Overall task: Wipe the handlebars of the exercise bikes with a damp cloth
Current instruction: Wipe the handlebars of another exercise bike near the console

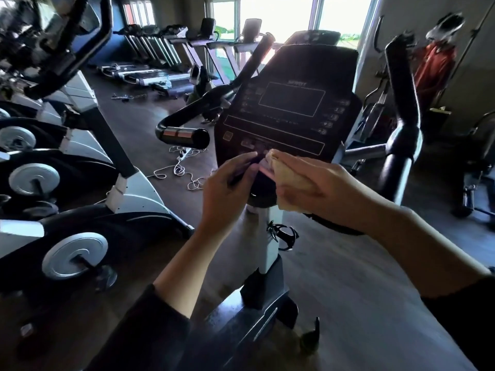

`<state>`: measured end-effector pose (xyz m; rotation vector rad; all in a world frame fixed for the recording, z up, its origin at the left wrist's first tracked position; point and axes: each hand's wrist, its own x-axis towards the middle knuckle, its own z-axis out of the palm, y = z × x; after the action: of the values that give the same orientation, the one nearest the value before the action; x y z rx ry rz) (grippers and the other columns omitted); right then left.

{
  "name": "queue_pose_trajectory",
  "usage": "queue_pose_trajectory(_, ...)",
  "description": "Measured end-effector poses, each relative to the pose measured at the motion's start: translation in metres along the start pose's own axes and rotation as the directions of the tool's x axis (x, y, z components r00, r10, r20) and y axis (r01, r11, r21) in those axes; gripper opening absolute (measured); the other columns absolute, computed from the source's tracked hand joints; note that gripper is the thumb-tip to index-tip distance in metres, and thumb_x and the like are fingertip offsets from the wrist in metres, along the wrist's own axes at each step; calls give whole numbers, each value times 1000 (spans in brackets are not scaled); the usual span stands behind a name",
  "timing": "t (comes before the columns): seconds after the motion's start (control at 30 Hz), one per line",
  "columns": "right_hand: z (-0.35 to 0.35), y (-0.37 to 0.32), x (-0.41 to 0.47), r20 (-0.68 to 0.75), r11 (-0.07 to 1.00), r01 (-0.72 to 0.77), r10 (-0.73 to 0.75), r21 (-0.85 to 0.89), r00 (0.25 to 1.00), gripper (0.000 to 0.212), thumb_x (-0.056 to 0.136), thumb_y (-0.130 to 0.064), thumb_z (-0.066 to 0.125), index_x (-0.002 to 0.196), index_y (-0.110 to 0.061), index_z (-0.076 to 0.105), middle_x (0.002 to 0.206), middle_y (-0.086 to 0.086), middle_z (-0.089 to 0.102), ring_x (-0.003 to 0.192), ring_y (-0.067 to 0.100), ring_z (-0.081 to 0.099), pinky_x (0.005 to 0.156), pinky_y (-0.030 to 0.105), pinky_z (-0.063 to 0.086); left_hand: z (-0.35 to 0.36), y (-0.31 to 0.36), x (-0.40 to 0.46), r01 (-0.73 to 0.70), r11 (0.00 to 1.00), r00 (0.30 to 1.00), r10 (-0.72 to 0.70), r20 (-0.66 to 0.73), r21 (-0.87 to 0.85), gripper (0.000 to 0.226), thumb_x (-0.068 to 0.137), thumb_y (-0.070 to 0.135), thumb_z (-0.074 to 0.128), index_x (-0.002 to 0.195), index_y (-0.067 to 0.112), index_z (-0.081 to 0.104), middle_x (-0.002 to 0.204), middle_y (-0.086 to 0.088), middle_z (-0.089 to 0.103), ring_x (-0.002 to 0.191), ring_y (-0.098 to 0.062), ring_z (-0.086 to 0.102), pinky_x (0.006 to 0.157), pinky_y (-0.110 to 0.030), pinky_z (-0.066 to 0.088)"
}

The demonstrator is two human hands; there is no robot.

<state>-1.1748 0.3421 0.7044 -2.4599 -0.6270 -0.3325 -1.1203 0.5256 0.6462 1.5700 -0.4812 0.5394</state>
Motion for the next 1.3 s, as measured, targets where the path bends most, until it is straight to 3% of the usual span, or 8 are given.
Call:
queue_pose_trajectory(0.2, 3, -11, 18, -16, 994, -111, 111, 1, 994, 54, 90, -48, 56, 141, -36, 42, 106, -10, 65, 91, 3, 63, 72, 12, 49, 0, -6, 1, 9, 997, 1000, -8, 16, -75, 26, 87, 20, 62, 113, 18, 65, 107, -5, 71, 97, -9, 69, 84, -22, 54)
queue_pose_trajectory(0.33, 5, -9, 12, -28, 995, -101, 101, -17, 994, 58, 89, -51, 55, 143, -35, 39, 113, -10, 61, 99, 2, 60, 82, 16, 51, -1, -9, 2, 8, 995, 1000, -5, 29, -100, 26, 87, 18, 62, 113, 20, 65, 105, -6, 71, 96, -10, 69, 83, -21, 54)
queue_pose_trajectory(0.47, 3, -6, -4, -45, 990, -123, 121, -65, 992, 59, 87, -53, 55, 140, -36, 41, 102, -18, 57, 87, -4, 57, 70, 10, 46, -3, -12, 2, 2, 996, 999, 3, 52, -85, 26, 89, 18, 61, 115, 21, 64, 110, -3, 70, 100, -9, 68, 85, -22, 53)
queue_pose_trajectory(0.63, 11, -17, 27, -59, 989, -132, 129, -64, 990, 53, 91, -53, 54, 139, -37, 42, 116, -7, 63, 101, 6, 61, 87, 26, 53, -6, -10, 2, 11, 997, 997, -5, 83, -75, 29, 90, 26, 61, 117, 20, 64, 109, -4, 71, 100, -12, 69, 87, -33, 56)
queue_pose_trajectory(0.83, 3, -13, -18, -96, 962, -204, 189, -183, 977, 64, 86, -57, 54, 144, -36, 35, 122, -11, 56, 103, 9, 58, 88, 25, 49, -6, -8, 2, -34, 998, 998, 36, 59, -43, 24, 91, 8, 63, 115, 7, 66, 111, -4, 69, 99, -4, 67, 84, -12, 50)
queue_pose_trajectory(1.03, 14, -20, 20, -87, 971, -209, 200, -115, 976, 64, 86, -58, 57, 143, -38, 35, 130, -10, 55, 113, 9, 56, 95, 29, 50, -7, -1, 2, 7, 998, 997, -2, 79, -63, 24, 90, 9, 63, 112, 19, 65, 102, 4, 70, 92, 4, 67, 80, -11, 51)
queue_pose_trajectory(1.2, 3, -17, -24, -97, 954, -234, 219, -187, 971, 73, 81, -63, 55, 145, -35, 33, 131, -9, 54, 110, 14, 58, 95, 36, 50, -10, 0, 4, -56, 998, 994, 53, 93, 37, 23, 91, 9, 63, 114, 9, 66, 108, 5, 67, 92, 15, 62, 82, -4, 46)
queue_pose_trajectory(1.3, 5, -22, -6, -77, 951, -226, 215, -209, 974, 74, 83, -50, 65, 146, -30, 32, 130, -4, 54, 113, 16, 56, 98, 33, 46, -8, 3, 5, -71, 994, 995, 64, 80, 85, 22, 90, 13, 63, 112, 10, 68, 108, 0, 70, 90, 11, 63, 83, -6, 47)
